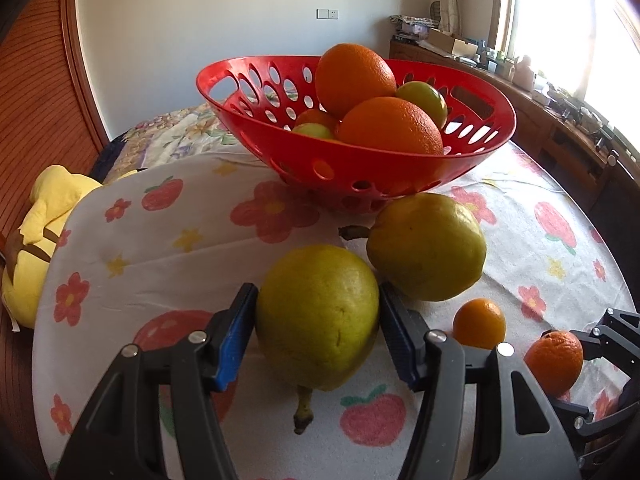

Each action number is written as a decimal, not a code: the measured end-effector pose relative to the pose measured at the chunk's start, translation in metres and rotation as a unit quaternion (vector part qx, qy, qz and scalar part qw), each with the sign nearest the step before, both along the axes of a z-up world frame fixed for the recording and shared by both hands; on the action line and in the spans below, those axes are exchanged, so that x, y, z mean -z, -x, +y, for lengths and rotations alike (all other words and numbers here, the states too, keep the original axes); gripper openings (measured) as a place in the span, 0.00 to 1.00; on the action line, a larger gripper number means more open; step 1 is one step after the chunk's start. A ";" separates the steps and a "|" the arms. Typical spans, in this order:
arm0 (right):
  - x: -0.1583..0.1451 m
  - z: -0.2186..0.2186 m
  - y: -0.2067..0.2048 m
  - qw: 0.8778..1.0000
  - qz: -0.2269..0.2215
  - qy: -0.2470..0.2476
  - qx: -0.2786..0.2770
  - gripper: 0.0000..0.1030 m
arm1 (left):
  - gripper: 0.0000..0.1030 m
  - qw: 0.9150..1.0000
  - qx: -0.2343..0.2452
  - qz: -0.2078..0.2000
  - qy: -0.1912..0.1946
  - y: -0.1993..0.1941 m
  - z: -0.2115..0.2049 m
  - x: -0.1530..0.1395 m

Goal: Organize fruits
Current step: 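Grasp a yellow pear with the left tool while the right tool holds the orange, then lift the orange with the right tool while the left tool carries the pear over the basket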

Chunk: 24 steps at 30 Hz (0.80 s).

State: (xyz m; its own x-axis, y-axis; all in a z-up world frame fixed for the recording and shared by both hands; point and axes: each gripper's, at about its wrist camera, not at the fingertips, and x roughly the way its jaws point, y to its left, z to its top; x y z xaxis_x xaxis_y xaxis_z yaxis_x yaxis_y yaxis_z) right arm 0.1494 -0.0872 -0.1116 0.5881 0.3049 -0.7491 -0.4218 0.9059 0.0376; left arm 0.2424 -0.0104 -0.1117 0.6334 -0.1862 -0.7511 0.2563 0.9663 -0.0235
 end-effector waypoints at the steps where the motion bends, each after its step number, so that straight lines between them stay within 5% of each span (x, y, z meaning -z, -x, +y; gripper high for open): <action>1: 0.000 0.000 0.000 1.000 0.000 0.000 0.000 0.45 | 0.58 1.000 -0.001 -0.001 0.000 0.000 0.000 0.000; 24: -0.004 -0.003 0.001 1.000 -0.009 0.002 0.011 0.45 | 0.57 0.997 0.010 -0.057 0.042 0.052 0.012 -0.042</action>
State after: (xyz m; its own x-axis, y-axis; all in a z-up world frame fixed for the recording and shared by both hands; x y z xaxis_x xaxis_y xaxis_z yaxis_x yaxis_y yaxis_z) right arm 0.1481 -0.0903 -0.1076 0.6073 0.2884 -0.7403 -0.4027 0.9149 0.0261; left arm 0.1909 0.0019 -0.0693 0.7093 -0.2595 -0.6554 0.2815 0.9567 -0.0741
